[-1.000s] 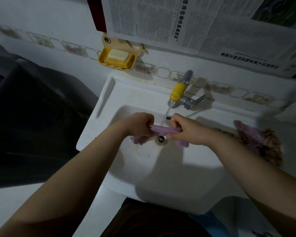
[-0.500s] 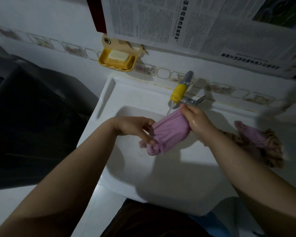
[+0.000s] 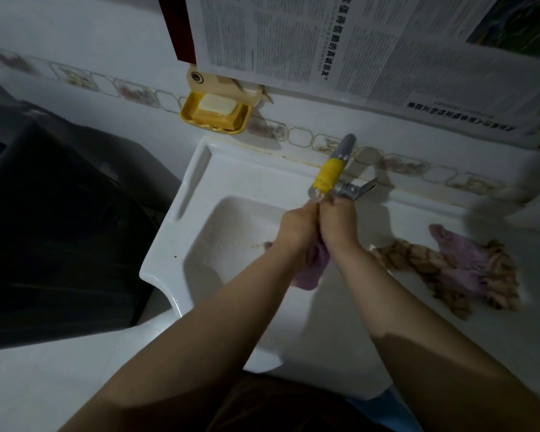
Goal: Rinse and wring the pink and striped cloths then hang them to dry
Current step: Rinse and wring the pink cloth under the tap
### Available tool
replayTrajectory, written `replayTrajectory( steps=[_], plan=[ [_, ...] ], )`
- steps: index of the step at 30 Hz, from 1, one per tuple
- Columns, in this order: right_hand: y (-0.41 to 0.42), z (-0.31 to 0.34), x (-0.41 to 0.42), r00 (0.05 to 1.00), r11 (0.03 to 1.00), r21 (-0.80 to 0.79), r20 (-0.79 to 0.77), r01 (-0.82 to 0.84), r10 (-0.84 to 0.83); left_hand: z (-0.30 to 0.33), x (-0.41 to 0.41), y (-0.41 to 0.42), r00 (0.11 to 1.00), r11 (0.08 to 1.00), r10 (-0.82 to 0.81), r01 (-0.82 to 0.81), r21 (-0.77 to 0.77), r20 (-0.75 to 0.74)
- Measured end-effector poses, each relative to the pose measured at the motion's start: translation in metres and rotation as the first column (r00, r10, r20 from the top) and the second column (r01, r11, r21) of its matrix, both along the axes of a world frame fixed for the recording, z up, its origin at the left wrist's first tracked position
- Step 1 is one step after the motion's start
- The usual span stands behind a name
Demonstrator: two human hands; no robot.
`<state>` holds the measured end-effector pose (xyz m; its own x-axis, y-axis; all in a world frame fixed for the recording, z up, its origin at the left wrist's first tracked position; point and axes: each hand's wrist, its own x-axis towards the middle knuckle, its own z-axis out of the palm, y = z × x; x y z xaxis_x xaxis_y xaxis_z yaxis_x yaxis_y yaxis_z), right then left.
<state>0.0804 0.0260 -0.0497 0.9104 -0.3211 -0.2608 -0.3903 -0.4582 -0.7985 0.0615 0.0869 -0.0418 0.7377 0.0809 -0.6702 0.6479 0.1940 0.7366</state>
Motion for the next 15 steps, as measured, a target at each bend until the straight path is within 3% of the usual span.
replayTrajectory(
  steps=[2, 4, 6, 7, 9, 12, 14, 15],
  plan=[
    [0.004, 0.003, -0.003, 0.998, 0.999, 0.02, 0.05, -0.031, 0.03, -0.005, 0.005, 0.008, 0.998, 0.992, -0.042, 0.035, 0.119, 0.051],
    [0.016, 0.003, -0.019, 0.986, 0.986, -0.084, 0.068, -0.147, 0.153, -0.008, 0.01, 0.021, 0.996, 0.99, -0.074, 0.067, 0.127, 0.053],
    [0.016, 0.002, -0.022, 0.974, 0.964, -0.177, 0.079, -0.197, 0.214, -0.009, 0.005, 0.024, 0.997, 0.996, -0.078, 0.078, -0.033, 0.005],
    [0.009, 0.0, -0.017, 0.977, 0.968, -0.154, 0.049, -0.196, 0.206, -0.007, 0.003, 0.024, 0.993, 0.989, -0.119, 0.121, -0.087, 0.023],
    [-0.006, -0.003, -0.005, 0.96, 0.972, 0.035, -0.154, -0.231, 0.233, -0.003, 0.005, 0.026, 0.99, 0.982, -0.139, 0.133, -0.134, -0.037],
    [-0.012, -0.014, -0.016, 0.811, 0.896, 0.352, -0.418, -0.271, 0.41, 0.002, 0.026, 0.044, 0.967, 0.951, -0.256, 0.254, 0.174, -0.013],
    [-0.012, -0.022, -0.024, 0.758, 0.867, 0.388, -0.447, -0.314, 0.475, 0.003, 0.042, 0.059, 0.905, 0.824, -0.425, 0.397, 0.404, -0.022],
    [-0.012, -0.021, -0.025, 0.727, 0.855, 0.379, -0.462, -0.355, 0.507, 0.0, 0.047, 0.063, 0.853, 0.719, -0.519, 0.467, 0.516, -0.049]
  ],
)
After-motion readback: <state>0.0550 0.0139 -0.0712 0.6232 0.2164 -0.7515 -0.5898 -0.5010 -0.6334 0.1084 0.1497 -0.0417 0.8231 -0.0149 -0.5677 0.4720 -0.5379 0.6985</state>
